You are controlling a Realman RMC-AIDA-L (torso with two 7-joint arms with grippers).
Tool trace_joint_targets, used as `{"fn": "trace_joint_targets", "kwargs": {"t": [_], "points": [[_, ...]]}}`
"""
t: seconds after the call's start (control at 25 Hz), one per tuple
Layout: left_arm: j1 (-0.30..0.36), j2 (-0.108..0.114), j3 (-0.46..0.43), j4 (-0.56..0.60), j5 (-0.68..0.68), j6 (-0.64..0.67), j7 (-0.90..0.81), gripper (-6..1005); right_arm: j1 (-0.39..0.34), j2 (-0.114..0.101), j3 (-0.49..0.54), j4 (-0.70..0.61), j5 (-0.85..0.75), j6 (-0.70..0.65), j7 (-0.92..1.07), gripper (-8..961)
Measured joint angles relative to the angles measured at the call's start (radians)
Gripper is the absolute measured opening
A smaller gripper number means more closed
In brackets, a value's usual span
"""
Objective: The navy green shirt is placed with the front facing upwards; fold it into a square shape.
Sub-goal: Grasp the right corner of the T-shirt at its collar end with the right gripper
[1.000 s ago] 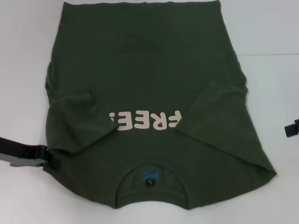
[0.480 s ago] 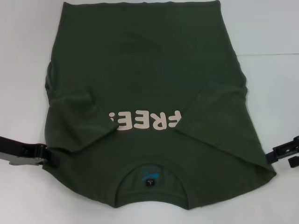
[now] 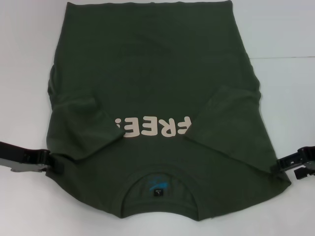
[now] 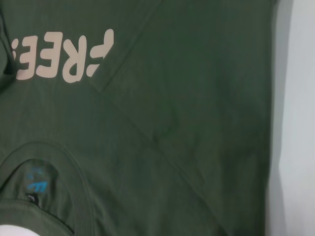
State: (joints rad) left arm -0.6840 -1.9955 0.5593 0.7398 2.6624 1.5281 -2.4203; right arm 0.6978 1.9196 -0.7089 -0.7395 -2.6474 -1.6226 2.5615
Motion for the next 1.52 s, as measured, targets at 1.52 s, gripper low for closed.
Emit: {"fn": "trace_joint_targets", "kwargs": {"t": [1.52], "points": [[-0.007,-0.002,-0.001,-0.004,-0.001,-0.005,0.011,68,0.011,0.026,-0.026,0.054,-0.001,0.052,-0.003,902]]}}
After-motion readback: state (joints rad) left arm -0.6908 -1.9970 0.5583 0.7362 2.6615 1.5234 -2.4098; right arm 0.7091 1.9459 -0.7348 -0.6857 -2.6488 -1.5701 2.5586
